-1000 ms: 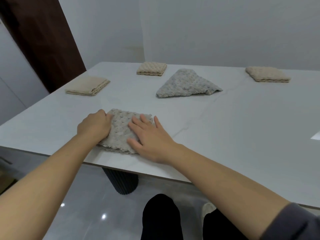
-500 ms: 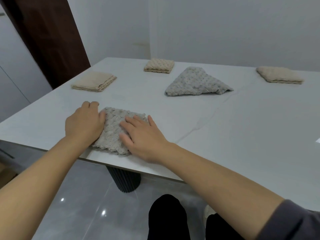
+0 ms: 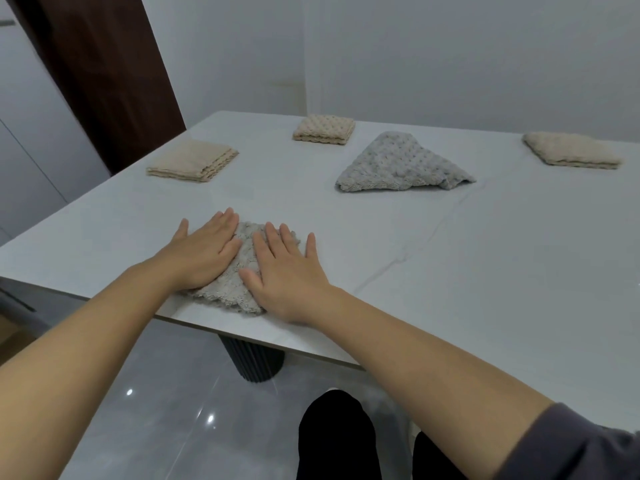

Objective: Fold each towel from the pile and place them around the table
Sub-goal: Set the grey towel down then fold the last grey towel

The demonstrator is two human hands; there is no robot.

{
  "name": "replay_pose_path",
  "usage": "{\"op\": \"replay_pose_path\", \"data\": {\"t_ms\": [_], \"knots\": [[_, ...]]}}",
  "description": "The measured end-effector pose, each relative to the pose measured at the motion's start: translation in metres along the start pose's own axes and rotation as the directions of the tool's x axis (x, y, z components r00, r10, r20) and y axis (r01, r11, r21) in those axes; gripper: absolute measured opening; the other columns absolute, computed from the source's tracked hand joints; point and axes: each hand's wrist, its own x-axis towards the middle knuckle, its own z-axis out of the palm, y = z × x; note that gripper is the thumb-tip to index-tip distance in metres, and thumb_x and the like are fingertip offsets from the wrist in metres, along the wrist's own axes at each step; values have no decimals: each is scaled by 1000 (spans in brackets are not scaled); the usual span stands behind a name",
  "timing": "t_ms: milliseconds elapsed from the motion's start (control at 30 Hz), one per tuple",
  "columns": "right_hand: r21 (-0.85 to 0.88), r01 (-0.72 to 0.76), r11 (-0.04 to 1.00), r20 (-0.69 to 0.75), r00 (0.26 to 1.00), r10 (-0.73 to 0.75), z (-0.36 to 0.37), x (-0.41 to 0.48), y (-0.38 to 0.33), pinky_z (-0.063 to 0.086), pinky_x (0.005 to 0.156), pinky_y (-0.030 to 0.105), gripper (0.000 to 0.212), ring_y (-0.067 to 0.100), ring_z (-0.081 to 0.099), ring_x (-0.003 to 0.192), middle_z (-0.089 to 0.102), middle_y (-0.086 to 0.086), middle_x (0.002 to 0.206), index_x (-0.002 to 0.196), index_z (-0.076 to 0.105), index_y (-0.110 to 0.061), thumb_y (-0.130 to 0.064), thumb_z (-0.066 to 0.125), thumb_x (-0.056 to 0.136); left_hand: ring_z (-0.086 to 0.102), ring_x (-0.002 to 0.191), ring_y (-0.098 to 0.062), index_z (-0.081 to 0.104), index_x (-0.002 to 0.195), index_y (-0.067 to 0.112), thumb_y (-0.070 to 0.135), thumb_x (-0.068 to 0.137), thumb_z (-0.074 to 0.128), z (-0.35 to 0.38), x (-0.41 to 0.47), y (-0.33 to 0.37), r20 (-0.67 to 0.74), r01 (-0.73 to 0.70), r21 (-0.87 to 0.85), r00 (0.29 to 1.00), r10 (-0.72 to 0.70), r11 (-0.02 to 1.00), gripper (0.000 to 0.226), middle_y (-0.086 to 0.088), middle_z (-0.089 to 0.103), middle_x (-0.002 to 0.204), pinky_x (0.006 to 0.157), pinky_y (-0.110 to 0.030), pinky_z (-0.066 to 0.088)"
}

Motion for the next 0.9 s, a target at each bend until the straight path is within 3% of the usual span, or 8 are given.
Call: {"op": "replay_pose_path", "data": {"t_ms": [133,300,400,467,600,800,900], "knots": [[109,-22,994,-48,998,27,-15,-5,28,-9,119,53,67,19,-10,150,-4,3,164,156,2,-16,-50,20,102,-10,148,-7,-6,155,16,39,103,16,-12,3,22,-107,2,-2,994,-2,1000,61,3,-11,162,120,-42,-9],[53,-197,979,-81,976,201,-39,-14,103,-6,119,53,65,21,-8,150,-4,4,164,156,4,-16,-48,22,103,-3,149,-8,6,156,22,41,103,27,-22,34,84,-162,-137,-8,978,134,991,61,6,1,163,121,-41,-6],[13,-310,951,-125,943,309,-57,-17,157,-4,119,55,63,23,-6,150,-2,4,164,156,9,-16,-44,26,103,11,148,-12,20,153,23,36,101,37,-26,67,130,-210,-213,-52,958,198,976,57,4,17,161,121,-44,0],[1,-376,927,-162,915,371,-67,-17,191,-2,119,56,61,25,-4,150,0,4,164,155,12,-16,-41,28,102,26,142,-16,30,149,22,33,99,43,-28,90,159,-266,-253,-76,937,224,965,53,2,29,155,119,-45,13],[29,-443,896,-222,871,438,-78,-16,241,2,119,56,59,23,-2,151,4,4,164,154,18,-16,-33,34,100,42,129,-22,41,141,19,27,95,47,-26,131,205,-328,-247,-91,922,206,965,47,-1,42,144,105,-38,34],[83,-420,904,-404,815,416,-88,0,281,6,118,53,57,24,6,150,17,1,160,150,23,-17,-19,42,96,49,116,-28,51,132,19,22,95,49,-12,176,226,-427,-185,-48,892,147,982,37,-6,53,130,87,-38,41],[98,-426,899,-408,807,427,-93,11,297,10,117,53,45,25,20,146,34,1,152,138,41,-16,-15,44,94,53,104,-28,59,118,16,13,95,44,-9,186,229,-503,-159,-75,858,101,984,28,-6,59,117,77,-37,39]]}}
